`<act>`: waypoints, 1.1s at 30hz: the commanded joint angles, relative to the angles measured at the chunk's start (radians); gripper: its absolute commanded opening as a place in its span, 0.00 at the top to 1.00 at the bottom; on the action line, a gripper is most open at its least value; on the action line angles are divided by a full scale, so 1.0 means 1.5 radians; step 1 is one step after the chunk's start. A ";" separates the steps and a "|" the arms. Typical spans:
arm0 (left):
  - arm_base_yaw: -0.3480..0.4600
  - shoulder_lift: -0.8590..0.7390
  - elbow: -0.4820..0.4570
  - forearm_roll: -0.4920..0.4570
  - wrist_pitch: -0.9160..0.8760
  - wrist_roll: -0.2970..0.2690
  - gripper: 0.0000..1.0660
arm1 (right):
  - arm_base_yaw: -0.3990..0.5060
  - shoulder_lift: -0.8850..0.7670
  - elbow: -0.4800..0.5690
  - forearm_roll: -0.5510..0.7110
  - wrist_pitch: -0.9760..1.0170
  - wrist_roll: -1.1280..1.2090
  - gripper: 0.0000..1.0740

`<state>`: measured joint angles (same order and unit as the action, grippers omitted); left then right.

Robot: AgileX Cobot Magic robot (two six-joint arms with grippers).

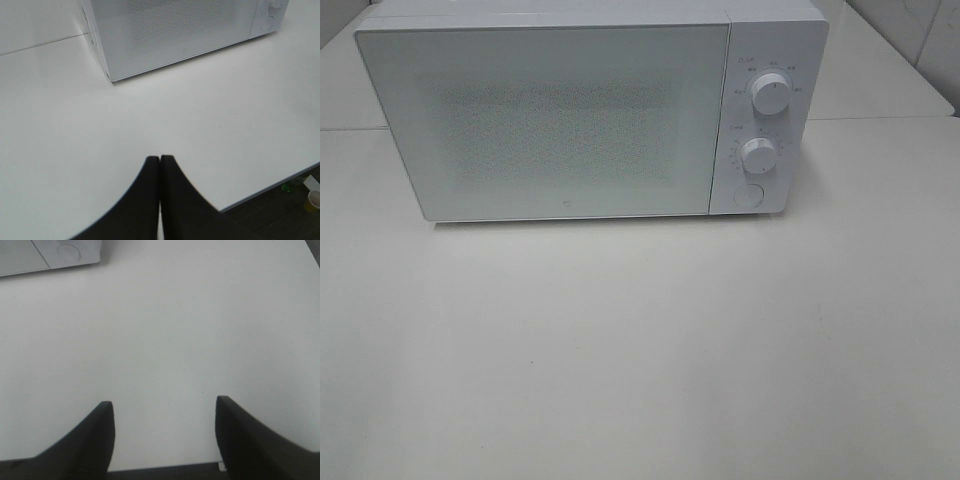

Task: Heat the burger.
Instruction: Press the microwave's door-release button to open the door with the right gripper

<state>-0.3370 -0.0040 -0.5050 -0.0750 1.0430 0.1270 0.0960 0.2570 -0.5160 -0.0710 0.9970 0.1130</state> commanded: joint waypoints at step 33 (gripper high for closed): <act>0.000 -0.015 0.001 -0.003 0.000 0.001 1.00 | -0.001 -0.192 0.007 0.084 0.003 -0.113 0.47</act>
<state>-0.3370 -0.0040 -0.5050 -0.0750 1.0430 0.1270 0.0960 -0.0050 -0.5080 0.0530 1.0000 -0.0420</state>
